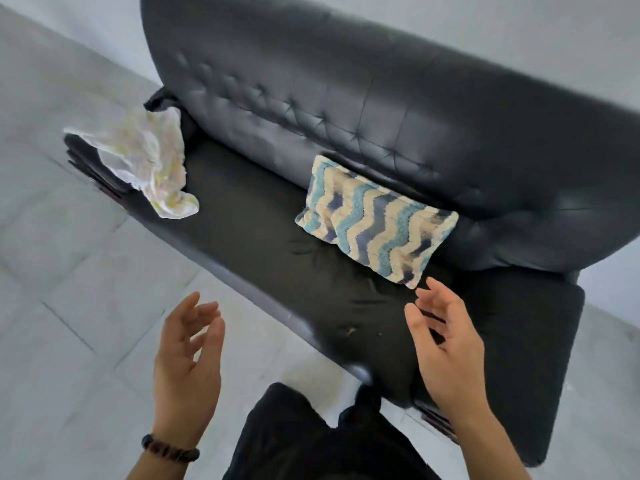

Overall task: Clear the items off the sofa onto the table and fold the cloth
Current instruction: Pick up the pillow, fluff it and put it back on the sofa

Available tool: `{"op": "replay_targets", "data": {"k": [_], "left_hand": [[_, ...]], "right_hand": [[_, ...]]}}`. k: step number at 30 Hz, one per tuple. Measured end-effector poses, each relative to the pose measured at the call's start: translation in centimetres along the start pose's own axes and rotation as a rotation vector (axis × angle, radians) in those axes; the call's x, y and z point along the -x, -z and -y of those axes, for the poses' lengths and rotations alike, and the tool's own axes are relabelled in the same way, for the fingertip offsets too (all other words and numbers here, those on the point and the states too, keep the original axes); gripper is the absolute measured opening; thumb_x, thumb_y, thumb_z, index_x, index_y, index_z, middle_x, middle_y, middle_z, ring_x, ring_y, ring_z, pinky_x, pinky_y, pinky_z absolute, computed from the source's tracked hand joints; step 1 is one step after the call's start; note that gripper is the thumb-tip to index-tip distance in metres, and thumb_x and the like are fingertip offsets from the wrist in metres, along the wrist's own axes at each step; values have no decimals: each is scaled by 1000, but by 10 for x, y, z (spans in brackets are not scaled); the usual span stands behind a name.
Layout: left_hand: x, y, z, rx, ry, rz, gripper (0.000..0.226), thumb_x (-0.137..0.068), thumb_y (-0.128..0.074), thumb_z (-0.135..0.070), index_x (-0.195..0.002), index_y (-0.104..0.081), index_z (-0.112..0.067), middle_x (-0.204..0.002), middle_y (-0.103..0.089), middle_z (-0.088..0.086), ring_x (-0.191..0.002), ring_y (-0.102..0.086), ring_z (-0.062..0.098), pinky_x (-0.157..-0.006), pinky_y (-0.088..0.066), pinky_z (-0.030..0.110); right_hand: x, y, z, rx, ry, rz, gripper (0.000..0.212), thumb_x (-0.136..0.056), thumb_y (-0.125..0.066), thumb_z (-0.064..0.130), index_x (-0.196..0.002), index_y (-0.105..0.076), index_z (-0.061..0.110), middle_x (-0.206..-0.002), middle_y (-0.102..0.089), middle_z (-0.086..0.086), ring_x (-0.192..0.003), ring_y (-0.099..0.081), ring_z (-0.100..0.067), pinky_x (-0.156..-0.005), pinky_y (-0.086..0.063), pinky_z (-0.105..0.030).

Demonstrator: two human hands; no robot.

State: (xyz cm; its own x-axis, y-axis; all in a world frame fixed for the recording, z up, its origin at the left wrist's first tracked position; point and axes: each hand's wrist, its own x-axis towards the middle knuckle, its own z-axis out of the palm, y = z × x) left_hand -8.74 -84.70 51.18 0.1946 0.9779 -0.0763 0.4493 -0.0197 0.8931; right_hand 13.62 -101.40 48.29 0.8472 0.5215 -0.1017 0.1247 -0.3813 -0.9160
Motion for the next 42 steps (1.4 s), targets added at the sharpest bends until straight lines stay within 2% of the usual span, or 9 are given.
{"op": "replay_targets", "data": {"k": [3, 9, 16, 23, 26, 30, 35, 39, 42], "left_hand": [[4, 45, 16, 24, 38, -96, 35, -95, -57, -18, -128, -50, -25, -114, -65, -8, -105, -60, 4, -83, -44, 19], [-15, 158, 76, 104, 106, -246, 40, -94, -59, -20, -131, -48, -27, -117, -63, -9, -106, -59, 1, -87, -52, 40], [-61, 315, 152, 189, 186, -491, 39, -96, -57, -17, -133, -48, -20, -118, -63, -5, -108, -62, 18, -88, -48, 32], [-127, 431, 204, 231, 227, -640, 40, -96, -57, -17, -135, -47, -21, -116, -62, -12, -111, -61, 20, -87, -48, 30], [-169, 473, 237, 233, 251, -719, 40, -97, -57, -17, -134, -47, -21, -119, -62, -5, -112, -61, 19, -88, -50, 35], [-234, 539, 272, 217, 292, -829, 39, -97, -56, -16, -134, -46, -21, -122, -61, -2, -113, -60, 21, -81, -49, 28], [-308, 653, 288, 149, 303, -1008, 39, -97, -58, -16, -134, -47, -21, -118, -62, -6, -111, -62, 19, -95, -49, 50], [-353, 731, 297, 127, 307, -1169, 38, -97, -57, -17, -134, -46, -23, -116, -62, -9, -108, -62, 13, -94, -50, 49], [-382, 777, 322, 167, 321, -1274, 36, -97, -57, -17, -131, -47, -27, -117, -62, -9, -108, -62, 12, -94, -50, 48]], "right_hand": [[10, -27, 22, 3, 49, 40, 46, -92, -66, 25, -136, -53, 23, -117, -65, 13, -113, -60, -2, -94, -52, -26], [41, -135, 68, 50, 127, 166, 45, -91, -69, 22, -133, -54, 23, -117, -62, 17, -109, -58, 4, -93, -50, -25], [90, -278, 140, 124, 221, 314, 47, -91, -68, 24, -134, -50, 32, -124, -58, 19, -113, -57, 3, -95, -49, -28], [107, -414, 200, 115, 305, 412, 51, -91, -66, 27, -138, -49, 24, -128, -59, 12, -117, -57, -1, -94, -52, -29], [101, -494, 213, 124, 324, 457, 52, -89, -66, 29, -138, -49, 23, -129, -59, 8, -117, -58, -4, -95, -50, -28], [88, -621, 244, 110, 351, 568, 54, -90, -68, 24, -139, -48, 21, -129, -58, 8, -115, -57, 2, -88, -53, -20], [78, -794, 335, 51, 389, 756, 54, -92, -67, 24, -142, -46, 21, -125, -58, 16, -111, -56, 8, -87, -48, -16], [92, -922, 418, 21, 480, 922, 51, -92, -66, 28, -139, -45, 28, -127, -57, 10, -114, -57, -1, -86, -46, -16], [110, -1012, 463, 32, 559, 1014, 52, -93, -65, 27, -141, -45, 23, -128, -58, 8, -116, -57, -4, -88, -47, -19]]}}
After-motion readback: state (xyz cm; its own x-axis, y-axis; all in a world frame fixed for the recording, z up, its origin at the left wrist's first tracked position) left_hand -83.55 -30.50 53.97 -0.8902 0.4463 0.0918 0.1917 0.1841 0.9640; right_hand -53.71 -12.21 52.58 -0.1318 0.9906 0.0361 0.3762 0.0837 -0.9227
